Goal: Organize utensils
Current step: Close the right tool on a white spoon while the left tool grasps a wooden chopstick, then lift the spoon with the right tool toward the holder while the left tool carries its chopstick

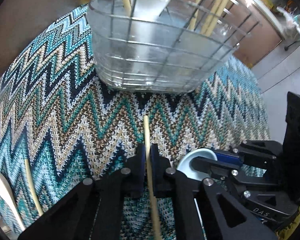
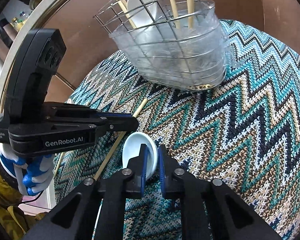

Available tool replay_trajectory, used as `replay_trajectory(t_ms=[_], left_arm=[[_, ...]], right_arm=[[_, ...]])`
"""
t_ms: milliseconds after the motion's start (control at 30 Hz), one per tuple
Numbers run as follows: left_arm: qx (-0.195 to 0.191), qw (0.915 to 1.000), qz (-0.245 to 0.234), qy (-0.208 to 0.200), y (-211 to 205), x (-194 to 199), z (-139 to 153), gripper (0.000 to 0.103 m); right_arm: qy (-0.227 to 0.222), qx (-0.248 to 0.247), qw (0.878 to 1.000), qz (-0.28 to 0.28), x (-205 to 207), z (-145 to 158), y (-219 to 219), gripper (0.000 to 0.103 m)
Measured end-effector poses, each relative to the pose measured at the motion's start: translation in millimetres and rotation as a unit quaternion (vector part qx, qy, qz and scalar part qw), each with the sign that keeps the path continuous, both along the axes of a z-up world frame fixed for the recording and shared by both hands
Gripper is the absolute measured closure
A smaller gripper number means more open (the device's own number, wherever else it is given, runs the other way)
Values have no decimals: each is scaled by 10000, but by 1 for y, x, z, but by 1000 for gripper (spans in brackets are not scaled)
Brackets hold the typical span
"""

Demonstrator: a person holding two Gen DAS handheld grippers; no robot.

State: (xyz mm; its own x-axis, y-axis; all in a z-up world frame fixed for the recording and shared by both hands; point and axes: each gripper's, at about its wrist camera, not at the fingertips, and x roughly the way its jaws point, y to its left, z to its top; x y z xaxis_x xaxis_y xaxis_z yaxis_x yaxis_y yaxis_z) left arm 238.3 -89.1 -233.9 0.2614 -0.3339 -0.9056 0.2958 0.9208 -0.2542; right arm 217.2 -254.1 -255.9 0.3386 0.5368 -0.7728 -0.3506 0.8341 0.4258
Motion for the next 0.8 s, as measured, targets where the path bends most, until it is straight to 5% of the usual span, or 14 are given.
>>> replay_trajectory(t_ms=[267, 800], left_arm=[[-383, 9950, 331, -858, 18, -31, 33, 99], [-472, 9750, 523, -2109, 48, -128, 130, 99]], right_arm=[[-423, -164, 9985, -310, -23, 21, -8, 96], [-1509, -228, 9823, -1086, -128, 112, -25, 96]])
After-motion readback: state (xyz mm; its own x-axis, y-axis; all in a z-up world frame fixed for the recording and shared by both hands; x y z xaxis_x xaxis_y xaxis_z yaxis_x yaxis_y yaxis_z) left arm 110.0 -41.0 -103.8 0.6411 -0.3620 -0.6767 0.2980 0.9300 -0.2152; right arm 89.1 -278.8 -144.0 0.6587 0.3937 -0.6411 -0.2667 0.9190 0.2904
